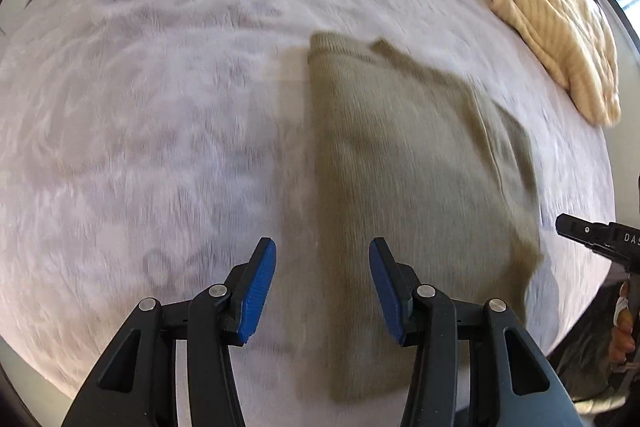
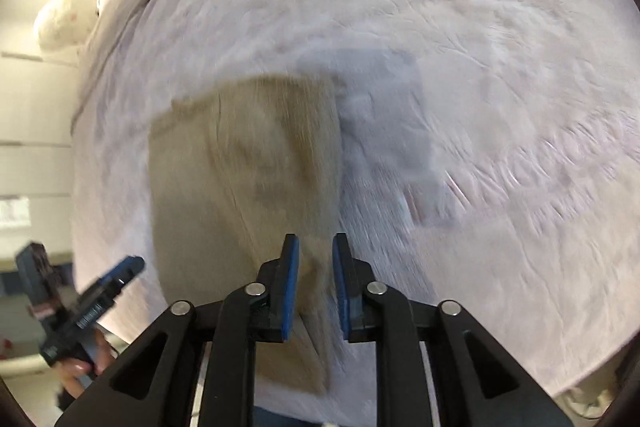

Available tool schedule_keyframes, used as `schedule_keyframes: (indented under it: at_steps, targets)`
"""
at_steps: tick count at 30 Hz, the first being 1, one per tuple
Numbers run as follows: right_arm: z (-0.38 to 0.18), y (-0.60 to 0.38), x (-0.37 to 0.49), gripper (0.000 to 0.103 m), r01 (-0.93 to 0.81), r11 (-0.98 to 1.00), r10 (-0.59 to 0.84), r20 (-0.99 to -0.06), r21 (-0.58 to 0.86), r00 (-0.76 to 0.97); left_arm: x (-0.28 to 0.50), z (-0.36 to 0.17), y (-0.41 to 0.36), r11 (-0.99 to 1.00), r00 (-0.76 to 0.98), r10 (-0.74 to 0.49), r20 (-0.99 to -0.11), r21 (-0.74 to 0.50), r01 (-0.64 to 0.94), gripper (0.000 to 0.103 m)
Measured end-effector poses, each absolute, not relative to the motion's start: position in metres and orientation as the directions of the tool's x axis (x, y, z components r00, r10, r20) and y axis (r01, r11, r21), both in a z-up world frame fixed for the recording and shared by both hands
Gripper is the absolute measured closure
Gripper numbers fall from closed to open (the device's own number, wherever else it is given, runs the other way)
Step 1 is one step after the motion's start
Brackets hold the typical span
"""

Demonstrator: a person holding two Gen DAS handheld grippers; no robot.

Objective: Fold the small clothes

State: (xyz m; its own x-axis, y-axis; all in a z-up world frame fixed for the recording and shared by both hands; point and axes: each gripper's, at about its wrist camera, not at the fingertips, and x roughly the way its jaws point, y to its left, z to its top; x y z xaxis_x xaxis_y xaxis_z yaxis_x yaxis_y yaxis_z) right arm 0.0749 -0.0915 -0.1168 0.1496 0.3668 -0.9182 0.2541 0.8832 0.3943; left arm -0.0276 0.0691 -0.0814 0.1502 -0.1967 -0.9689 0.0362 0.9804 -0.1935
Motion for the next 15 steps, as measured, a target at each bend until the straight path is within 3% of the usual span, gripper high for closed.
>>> schedule_keyframes:
  at_steps: [2,11,13,15]
  targets:
    - [-0.127,-0.095,0.089,0.05,0.281,0.871,0.375,-0.915,0.403,0.15,-0.018,-0.084,0.065,0.983,0.16,-0.185,-0.97,-0.182,0.03,0.053]
    - [-0.191,-0.11,0.135,0.05,0.409,0.702,0.564,-0.806,0.583,0.182,0.02,-0.115,0.062,0.985,0.142,-0.17,-0.975,-0.171,0.006,0.052]
    - [-0.193,-0.099,0.143,0.079,0.382,0.693,0.597,-0.784,0.611,0.171,0.021,-0.119,0.062,0.985,0.142,-0.173,-0.975,-0.175,-0.006,0.052]
    - [-0.173,-0.079,0.152,0.085,0.249,0.789,0.541,-0.827,0.561,0.151,0.021,-0.119,0.063,0.985,0.143,-0.165,-0.976,-0.169,-0.017,0.052]
